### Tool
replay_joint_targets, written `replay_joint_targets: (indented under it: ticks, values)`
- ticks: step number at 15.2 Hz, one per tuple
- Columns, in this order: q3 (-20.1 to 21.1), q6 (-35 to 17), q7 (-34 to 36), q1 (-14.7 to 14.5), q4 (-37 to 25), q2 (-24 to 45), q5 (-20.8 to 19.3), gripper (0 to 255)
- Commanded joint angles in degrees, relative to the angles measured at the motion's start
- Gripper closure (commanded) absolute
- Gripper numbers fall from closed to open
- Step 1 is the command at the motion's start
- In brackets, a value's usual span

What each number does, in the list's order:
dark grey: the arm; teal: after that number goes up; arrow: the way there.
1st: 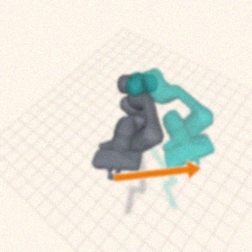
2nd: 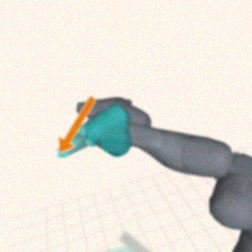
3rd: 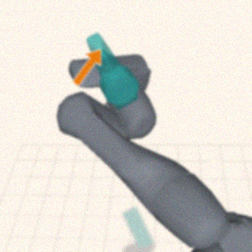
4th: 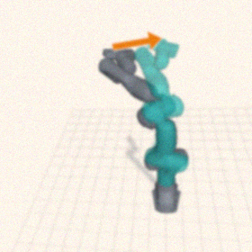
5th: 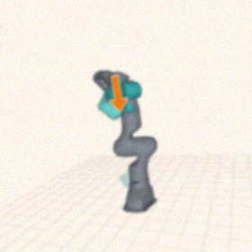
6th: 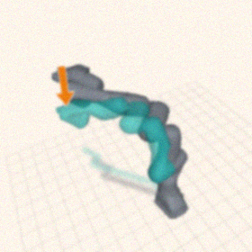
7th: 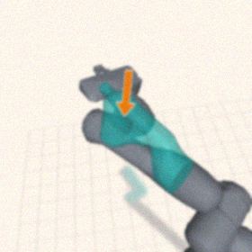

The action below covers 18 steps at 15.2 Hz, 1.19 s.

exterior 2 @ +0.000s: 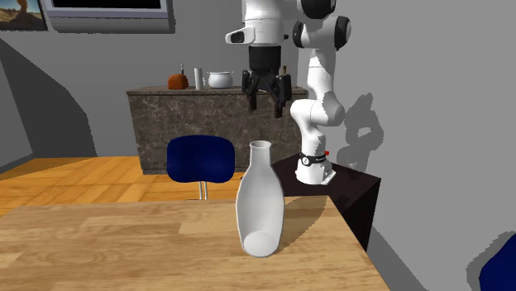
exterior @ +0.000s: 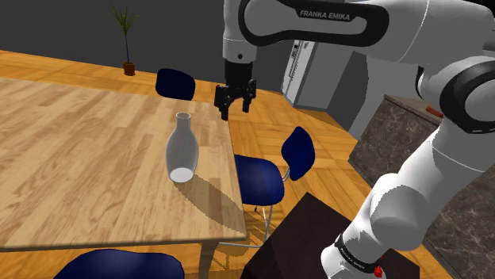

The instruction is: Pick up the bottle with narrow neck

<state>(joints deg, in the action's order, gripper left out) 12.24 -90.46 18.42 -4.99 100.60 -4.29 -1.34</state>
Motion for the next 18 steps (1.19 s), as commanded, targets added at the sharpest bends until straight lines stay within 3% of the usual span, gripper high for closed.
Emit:
replay_joint_targets:
  ticks: [1,6,11,18]
  values:
    - [0.7,0.2,0.9,-0.6,-4.3,4.4,-0.1,0]
    - [2.3,2.7,3.1,-2.7,-18.5,16.7,-1.1,0]
    - [3.1,8.3,4.9,-6.3,-37.7,30.9,-2.9,0]
    - [3.0,1.9,4.7,-5.5,-29.5,29.2,-2.5,0]
